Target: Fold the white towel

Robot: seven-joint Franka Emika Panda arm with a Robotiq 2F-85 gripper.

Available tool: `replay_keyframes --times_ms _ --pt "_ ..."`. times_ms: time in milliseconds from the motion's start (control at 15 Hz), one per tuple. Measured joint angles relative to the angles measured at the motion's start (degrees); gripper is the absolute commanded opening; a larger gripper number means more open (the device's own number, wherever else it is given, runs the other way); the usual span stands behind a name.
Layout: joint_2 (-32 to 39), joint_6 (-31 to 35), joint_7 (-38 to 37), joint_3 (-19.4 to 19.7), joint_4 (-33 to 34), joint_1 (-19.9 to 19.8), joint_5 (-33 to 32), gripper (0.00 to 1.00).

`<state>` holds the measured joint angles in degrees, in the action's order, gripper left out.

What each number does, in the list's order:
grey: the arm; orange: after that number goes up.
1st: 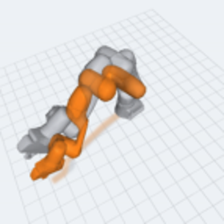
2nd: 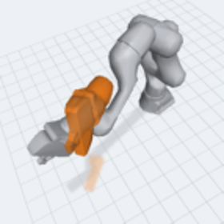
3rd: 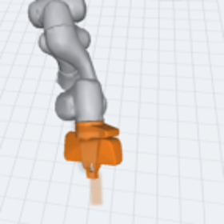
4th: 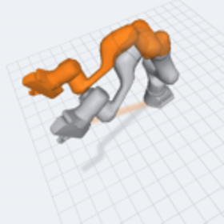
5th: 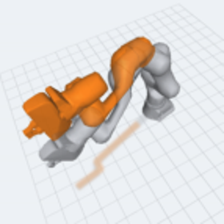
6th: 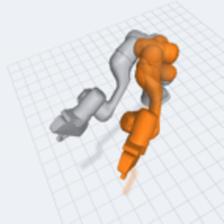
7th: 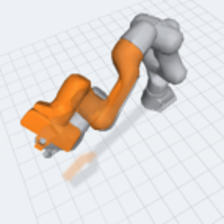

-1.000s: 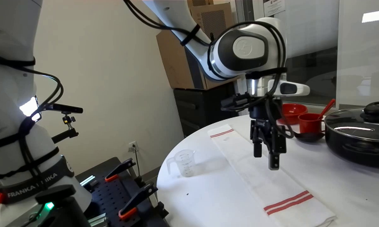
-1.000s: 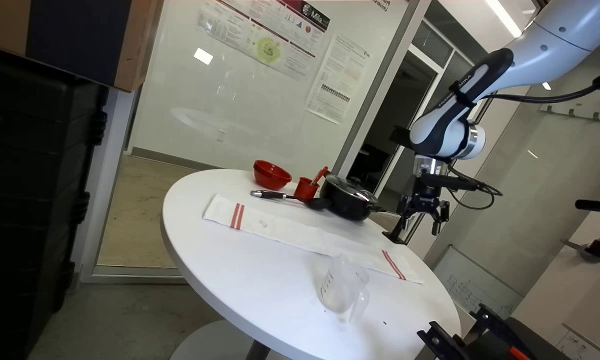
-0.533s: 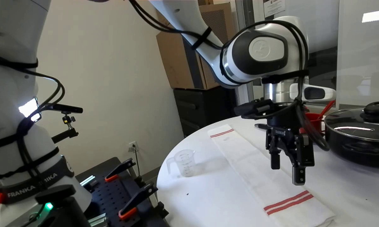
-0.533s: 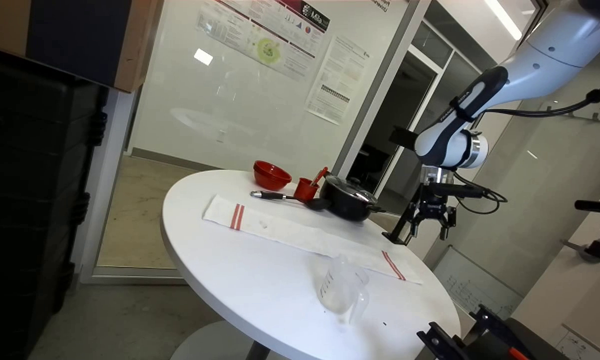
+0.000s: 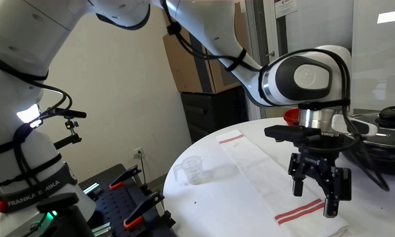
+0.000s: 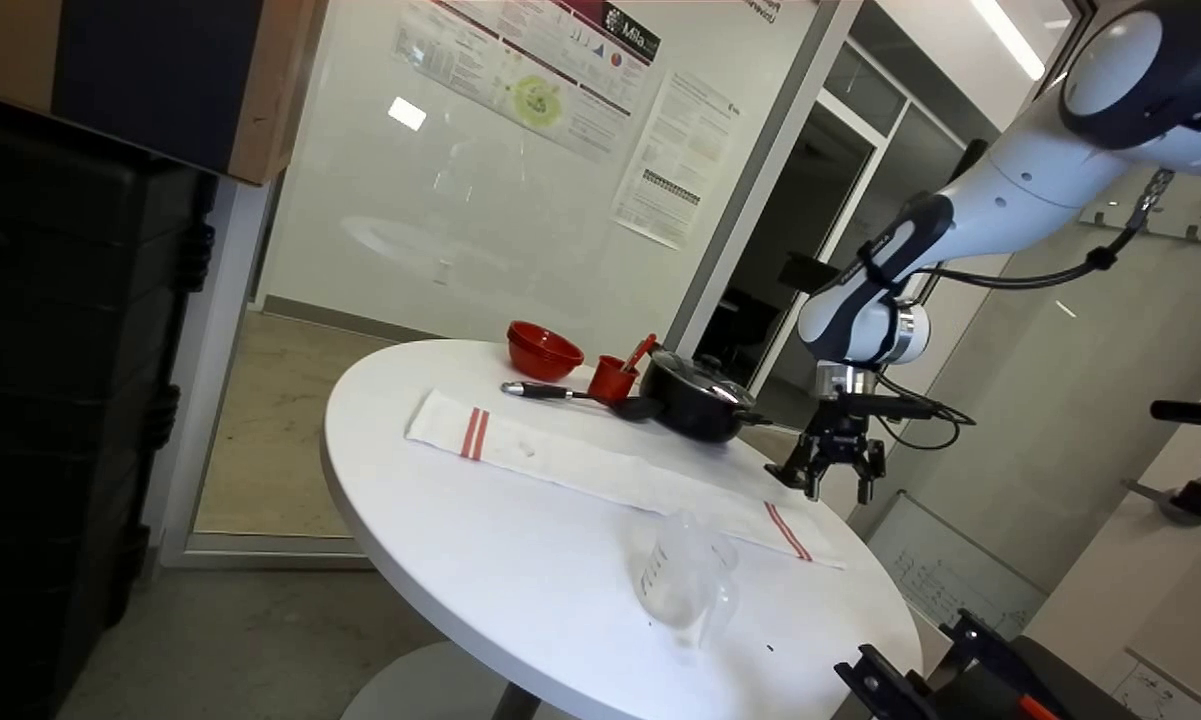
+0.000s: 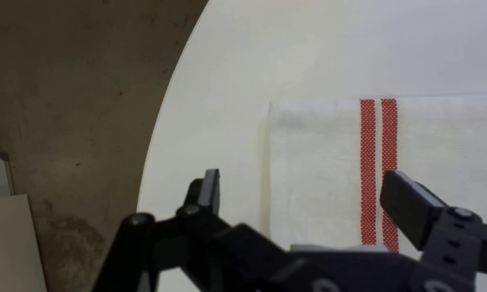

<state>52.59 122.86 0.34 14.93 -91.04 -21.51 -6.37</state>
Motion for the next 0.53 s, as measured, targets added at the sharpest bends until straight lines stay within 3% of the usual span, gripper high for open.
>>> replay_keyframes --times_ms 267,533 --pt "6.3 -4.3 6.4 -1.7 8.6 -3.2 0.0 1.00" --pt "10.2 -5.6 9.0 -2.4 13.4 -3.5 0.0 1.00"
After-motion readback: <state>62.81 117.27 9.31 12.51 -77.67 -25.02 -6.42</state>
